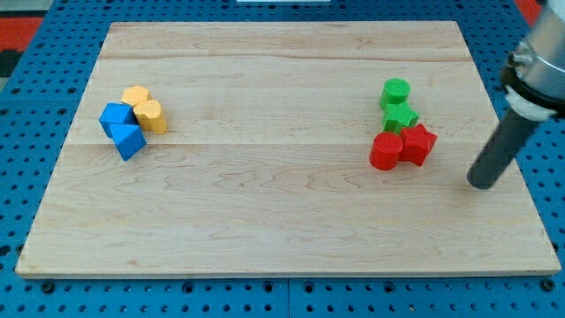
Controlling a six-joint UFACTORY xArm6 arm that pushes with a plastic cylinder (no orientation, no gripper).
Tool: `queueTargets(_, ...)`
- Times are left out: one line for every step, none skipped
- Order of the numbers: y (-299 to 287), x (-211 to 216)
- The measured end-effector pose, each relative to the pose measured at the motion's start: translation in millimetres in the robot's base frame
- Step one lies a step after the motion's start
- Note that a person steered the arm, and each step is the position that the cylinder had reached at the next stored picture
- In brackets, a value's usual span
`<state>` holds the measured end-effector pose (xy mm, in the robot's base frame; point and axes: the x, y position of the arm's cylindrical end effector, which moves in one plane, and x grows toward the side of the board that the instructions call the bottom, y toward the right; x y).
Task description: Move green star to the center of the board
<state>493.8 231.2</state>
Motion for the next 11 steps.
queueTargets(-12, -33)
queueTargets(-49, -53)
queueTargets(-90, -75)
queueTargets(-54, -80)
queueTargets(-57, -101)
queueTargets(-120, -117)
queueTargets(-172, -118)
queueTargets(-171, -118)
queueTargets(-124, -104)
queueTargets(-179, -103)
queueTargets(-202, -135)
